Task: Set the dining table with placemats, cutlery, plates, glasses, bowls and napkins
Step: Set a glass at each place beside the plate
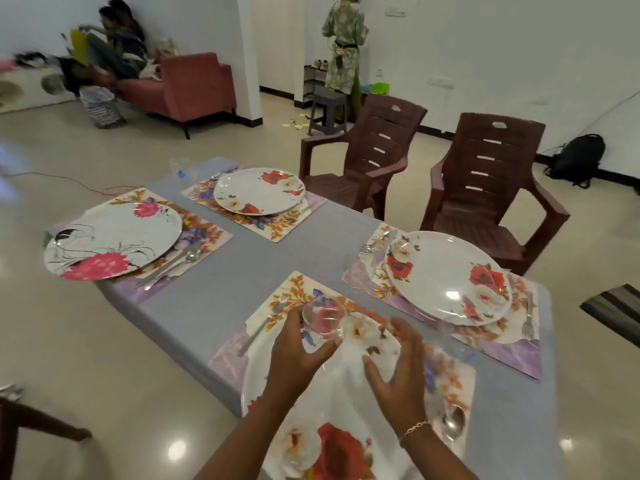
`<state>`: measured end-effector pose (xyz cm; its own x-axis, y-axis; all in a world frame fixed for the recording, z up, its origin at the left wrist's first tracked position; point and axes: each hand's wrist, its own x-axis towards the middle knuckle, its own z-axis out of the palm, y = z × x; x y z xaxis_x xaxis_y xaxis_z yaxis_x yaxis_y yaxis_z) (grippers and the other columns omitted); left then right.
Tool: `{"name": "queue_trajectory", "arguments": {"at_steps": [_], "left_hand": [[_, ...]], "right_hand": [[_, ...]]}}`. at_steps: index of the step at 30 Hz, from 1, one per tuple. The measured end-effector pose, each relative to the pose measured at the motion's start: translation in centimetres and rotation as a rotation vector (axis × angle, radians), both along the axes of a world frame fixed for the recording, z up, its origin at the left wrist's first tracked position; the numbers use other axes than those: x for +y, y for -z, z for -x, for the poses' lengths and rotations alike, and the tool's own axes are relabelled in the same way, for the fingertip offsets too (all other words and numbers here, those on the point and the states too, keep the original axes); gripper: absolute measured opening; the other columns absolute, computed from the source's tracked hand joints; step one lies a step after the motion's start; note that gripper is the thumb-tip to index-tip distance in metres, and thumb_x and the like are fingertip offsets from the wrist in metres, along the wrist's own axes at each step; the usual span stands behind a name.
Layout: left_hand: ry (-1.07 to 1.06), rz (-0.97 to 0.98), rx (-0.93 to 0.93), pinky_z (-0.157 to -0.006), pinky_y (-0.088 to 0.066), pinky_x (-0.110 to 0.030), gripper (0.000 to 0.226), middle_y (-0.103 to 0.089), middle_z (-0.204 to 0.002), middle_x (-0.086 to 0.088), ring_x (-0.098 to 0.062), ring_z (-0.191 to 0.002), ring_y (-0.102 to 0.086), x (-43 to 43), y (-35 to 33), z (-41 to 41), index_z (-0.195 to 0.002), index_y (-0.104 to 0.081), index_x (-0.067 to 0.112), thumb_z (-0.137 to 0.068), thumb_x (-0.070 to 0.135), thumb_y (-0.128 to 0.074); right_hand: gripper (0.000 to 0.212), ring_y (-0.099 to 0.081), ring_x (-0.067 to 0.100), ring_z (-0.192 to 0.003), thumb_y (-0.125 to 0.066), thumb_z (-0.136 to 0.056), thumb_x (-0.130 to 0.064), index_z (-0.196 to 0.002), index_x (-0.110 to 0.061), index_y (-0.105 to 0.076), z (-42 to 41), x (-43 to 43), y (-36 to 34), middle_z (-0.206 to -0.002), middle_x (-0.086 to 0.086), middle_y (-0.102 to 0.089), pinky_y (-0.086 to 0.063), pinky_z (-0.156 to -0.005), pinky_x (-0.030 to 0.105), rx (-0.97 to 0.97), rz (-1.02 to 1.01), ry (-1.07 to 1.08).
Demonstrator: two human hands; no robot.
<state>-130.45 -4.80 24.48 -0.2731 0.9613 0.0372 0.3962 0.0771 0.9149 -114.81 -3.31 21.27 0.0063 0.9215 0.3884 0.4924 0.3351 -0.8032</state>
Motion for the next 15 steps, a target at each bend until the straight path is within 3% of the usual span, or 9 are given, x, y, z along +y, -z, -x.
{"name": "queue_trajectory", "arguments": {"at_steps": [3, 6, 10, 15], "left_hand": [[-0.036, -0.012, -0.025, -0.075, -0.043, -0.002, 0.052, -0.052, -0.105, 0.028, 0.006, -0.094, -0.056, 0.3, 0.7, 4.3, -0.105, -0.043, 0.037, -0.062, 0.051, -0.069], [-0.034, -0.017, -0.034, -0.073, -0.043, -0.002, 0.055, -0.055, -0.103, 0.025, 0.012, -0.091, -0.057, 0.6, 1.2, 9.9, -0.103, -0.043, 0.039, -0.058, 0.057, -0.069], [-0.03, -0.052, -0.007, -0.077, -0.041, -0.002, 0.058, -0.057, -0.102, 0.022, 0.017, -0.096, -0.053, 1.0, 1.3, 18.3, -0.102, -0.043, 0.04, -0.053, 0.065, -0.063], [0.01, -0.095, 0.0, -0.082, -0.039, -0.003, 0.057, -0.055, -0.105, 0.022, 0.014, -0.101, -0.051, 1.4, 0.4, 27.6, -0.104, -0.042, 0.04, -0.055, 0.062, -0.063]], "right_hand": [[0.065, -0.038, 0.001, -0.12, -0.055, -0.065, -0.056, -0.124, -0.039, -0.032, 5.6, 0.1, 0.7, -0.13, -0.02, -0.037, -0.033, -0.103, 0.02, -0.018, 0.177, -0.188], [0.087, -0.035, 0.003, -0.124, -0.061, -0.056, -0.074, -0.126, -0.038, -0.023, 12.9, 0.4, 0.8, -0.136, -0.017, -0.032, -0.029, -0.104, 0.014, -0.053, 0.289, -0.278], [0.081, -0.043, 0.007, -0.12, -0.081, -0.068, -0.029, -0.127, -0.036, -0.025, 22.5, 1.1, 1.0, -0.13, -0.014, -0.039, -0.039, -0.102, 0.024, 0.055, 0.329, -0.211], [0.077, -0.052, 0.019, -0.112, -0.082, -0.065, -0.013, -0.124, -0.028, -0.035, 32.5, 2.3, 1.1, -0.125, 0.001, -0.05, -0.048, -0.094, 0.036, 0.08, 0.259, -0.195]]}}
